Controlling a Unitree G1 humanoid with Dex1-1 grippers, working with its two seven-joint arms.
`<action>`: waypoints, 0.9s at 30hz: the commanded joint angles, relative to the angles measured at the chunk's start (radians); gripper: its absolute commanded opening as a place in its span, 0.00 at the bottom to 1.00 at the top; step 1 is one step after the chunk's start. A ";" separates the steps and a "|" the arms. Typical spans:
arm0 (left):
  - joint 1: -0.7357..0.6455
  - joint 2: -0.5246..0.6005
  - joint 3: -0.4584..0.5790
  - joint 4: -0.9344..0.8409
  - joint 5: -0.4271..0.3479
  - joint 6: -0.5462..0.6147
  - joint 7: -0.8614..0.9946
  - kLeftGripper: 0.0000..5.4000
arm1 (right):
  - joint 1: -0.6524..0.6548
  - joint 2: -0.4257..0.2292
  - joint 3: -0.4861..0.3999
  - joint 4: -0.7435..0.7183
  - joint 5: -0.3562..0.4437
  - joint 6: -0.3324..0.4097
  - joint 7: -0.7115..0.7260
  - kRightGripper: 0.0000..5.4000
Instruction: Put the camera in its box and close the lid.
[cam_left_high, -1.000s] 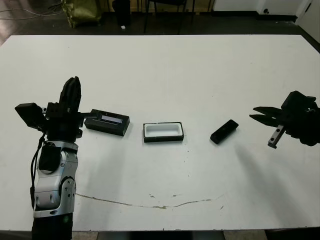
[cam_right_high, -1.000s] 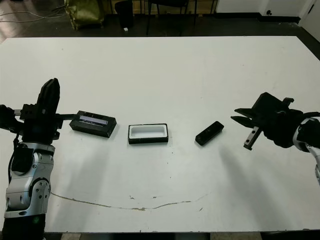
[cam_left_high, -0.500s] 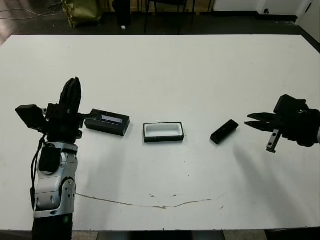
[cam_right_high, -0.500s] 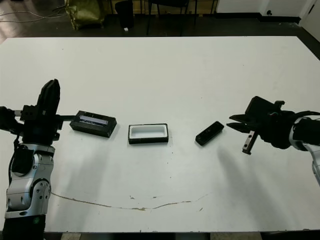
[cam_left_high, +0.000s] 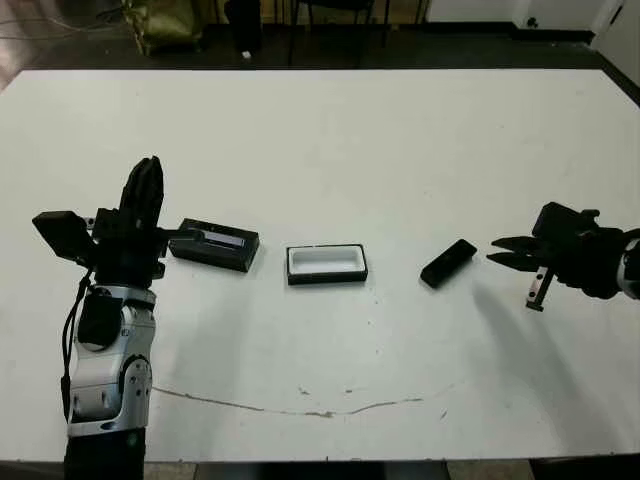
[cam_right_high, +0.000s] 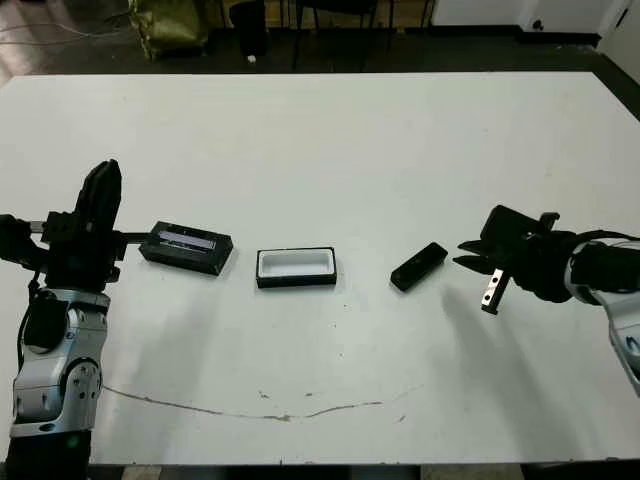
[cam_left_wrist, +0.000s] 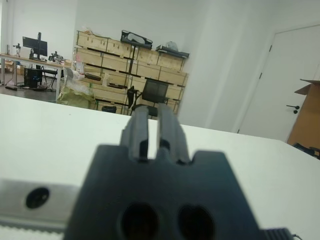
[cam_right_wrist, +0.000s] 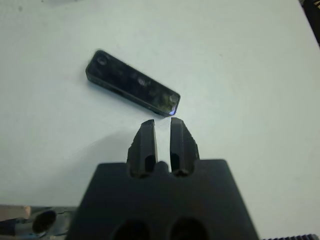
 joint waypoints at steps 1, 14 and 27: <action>0.013 0.009 0.002 0.007 -0.001 0.016 0.004 0.00 | -0.010 0.024 0.017 0.062 -0.005 -0.046 0.016 0.00; 0.014 0.009 -0.003 0.008 0.015 0.007 0.009 0.00 | -0.039 0.057 0.036 0.183 -0.040 -0.131 0.017 0.00; 0.016 0.004 -0.008 -0.002 0.015 0.020 0.019 0.00 | -0.115 0.102 0.069 0.230 -0.041 -0.140 0.078 0.00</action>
